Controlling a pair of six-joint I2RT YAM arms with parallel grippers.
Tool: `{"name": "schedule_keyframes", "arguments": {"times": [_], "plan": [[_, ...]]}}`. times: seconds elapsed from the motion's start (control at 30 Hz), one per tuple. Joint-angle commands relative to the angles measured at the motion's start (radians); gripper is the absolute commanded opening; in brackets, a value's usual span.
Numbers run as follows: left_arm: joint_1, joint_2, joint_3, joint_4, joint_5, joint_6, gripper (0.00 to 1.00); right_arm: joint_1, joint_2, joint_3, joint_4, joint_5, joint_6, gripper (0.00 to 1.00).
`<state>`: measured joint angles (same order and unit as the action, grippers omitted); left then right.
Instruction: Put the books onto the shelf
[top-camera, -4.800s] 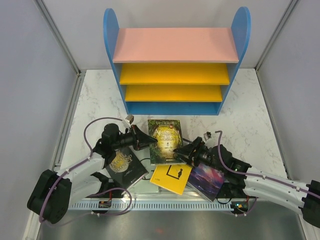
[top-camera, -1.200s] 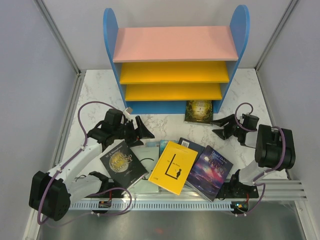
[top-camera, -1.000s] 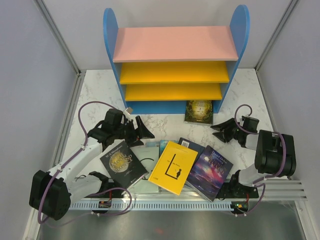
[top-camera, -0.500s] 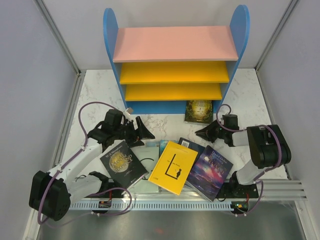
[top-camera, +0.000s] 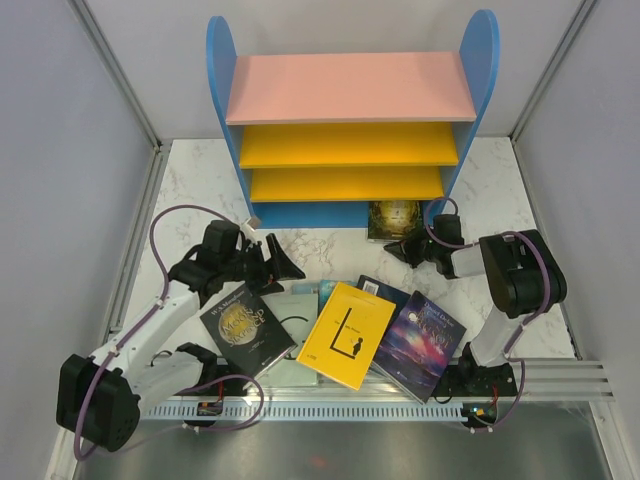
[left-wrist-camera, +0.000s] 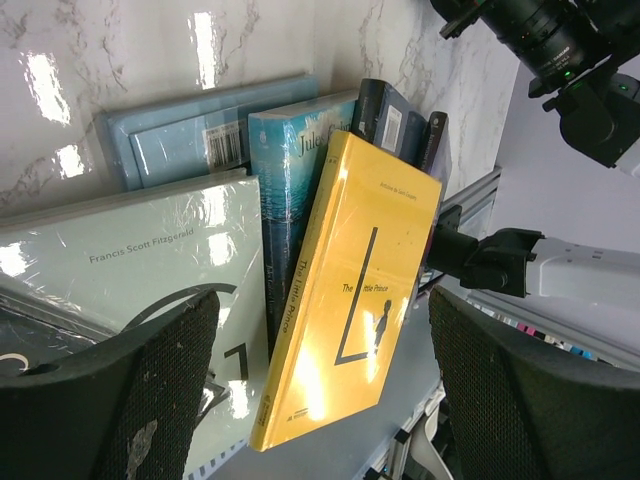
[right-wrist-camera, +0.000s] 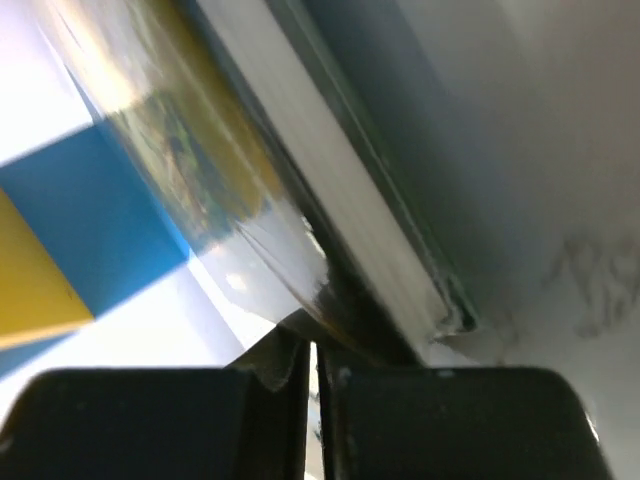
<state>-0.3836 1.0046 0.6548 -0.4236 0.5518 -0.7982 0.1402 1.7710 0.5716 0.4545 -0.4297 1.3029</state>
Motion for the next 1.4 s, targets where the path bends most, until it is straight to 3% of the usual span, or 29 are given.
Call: {"name": "schedule_keyframes", "arguments": {"times": [0.0,0.27,0.63,0.77,0.8,0.93,1.17,1.37], "plan": [[0.012,-0.02,0.008,-0.02,0.003,0.051,0.87,-0.002,0.031,0.062,-0.098,0.167,0.022,0.05],[0.025,-0.011,0.02,-0.033,0.0,0.063,0.87,-0.01,0.094,0.186,-0.132,0.189,0.056,0.03],[0.028,0.045,0.039,-0.032,0.007,0.094,0.87,-0.01,0.07,0.15,-0.123,0.141,-0.004,0.04],[0.028,0.065,0.036,-0.032,0.013,0.125,0.87,-0.013,-0.046,0.094,-0.195,0.121,-0.091,0.22],[0.028,0.069,0.032,-0.03,0.016,0.128,0.87,-0.017,-0.07,0.087,-0.247,0.118,-0.117,0.33],[0.026,0.094,0.009,0.015,0.1,0.134,0.87,-0.037,-0.212,0.044,-0.388,0.124,-0.227,0.54],[0.019,0.124,-0.076,0.123,0.221,0.136,0.87,-0.057,-0.517,0.109,-0.742,0.207,-0.416,0.63],[-0.064,0.138,-0.158,0.206,0.284,0.099,0.87,-0.054,-0.68,0.102,-0.781,0.067,-0.383,0.7]]}}
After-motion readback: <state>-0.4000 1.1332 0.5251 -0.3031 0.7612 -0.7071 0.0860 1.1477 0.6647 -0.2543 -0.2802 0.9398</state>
